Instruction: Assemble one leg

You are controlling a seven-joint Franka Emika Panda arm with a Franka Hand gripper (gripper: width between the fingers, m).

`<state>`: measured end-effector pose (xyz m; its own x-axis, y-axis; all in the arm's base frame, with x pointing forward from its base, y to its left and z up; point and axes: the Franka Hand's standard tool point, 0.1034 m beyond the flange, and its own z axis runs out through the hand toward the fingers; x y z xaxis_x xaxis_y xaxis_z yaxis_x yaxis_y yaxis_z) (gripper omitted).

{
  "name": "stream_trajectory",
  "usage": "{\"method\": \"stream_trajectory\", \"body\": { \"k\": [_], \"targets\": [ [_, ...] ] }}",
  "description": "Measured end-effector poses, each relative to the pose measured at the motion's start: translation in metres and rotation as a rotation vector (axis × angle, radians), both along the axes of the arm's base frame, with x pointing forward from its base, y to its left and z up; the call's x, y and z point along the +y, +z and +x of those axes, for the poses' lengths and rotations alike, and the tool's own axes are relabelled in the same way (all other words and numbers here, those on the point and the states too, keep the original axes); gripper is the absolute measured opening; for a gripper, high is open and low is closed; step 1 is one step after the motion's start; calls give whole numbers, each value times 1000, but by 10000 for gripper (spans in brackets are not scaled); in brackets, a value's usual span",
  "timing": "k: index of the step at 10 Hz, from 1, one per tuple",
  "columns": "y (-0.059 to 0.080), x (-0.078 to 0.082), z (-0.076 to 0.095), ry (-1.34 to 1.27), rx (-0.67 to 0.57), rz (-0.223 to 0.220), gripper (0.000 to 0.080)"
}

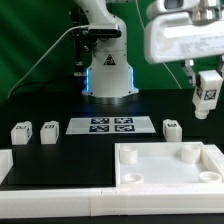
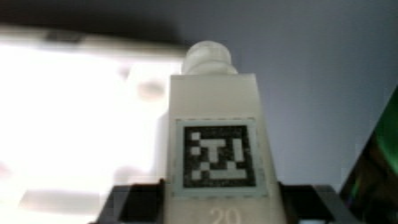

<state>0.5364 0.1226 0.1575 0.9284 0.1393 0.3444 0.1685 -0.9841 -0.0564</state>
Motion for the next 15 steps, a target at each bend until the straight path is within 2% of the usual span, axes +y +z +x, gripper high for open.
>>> {"method": "stream_trajectory", "body": {
  "k": [1,2,6,7,8,10,11,13,15],
  "targets": [
    [11,-13,21,2,-169,8,294],
    [11,-13,25,2,-205,12,294],
    [4,-10,20,9,-175,9,294],
    [-14,-9,20,9,-195,15,294],
    [-25,-11,27,13,-186,12,294],
    [-29,-10,56,9,-210,20,294],
    [-29,-9,64,13,-219,20,294],
    [-33,-9,75,13,-226,21,294],
    [-40,-4,76,18,-218,23,294]
  ]
}}
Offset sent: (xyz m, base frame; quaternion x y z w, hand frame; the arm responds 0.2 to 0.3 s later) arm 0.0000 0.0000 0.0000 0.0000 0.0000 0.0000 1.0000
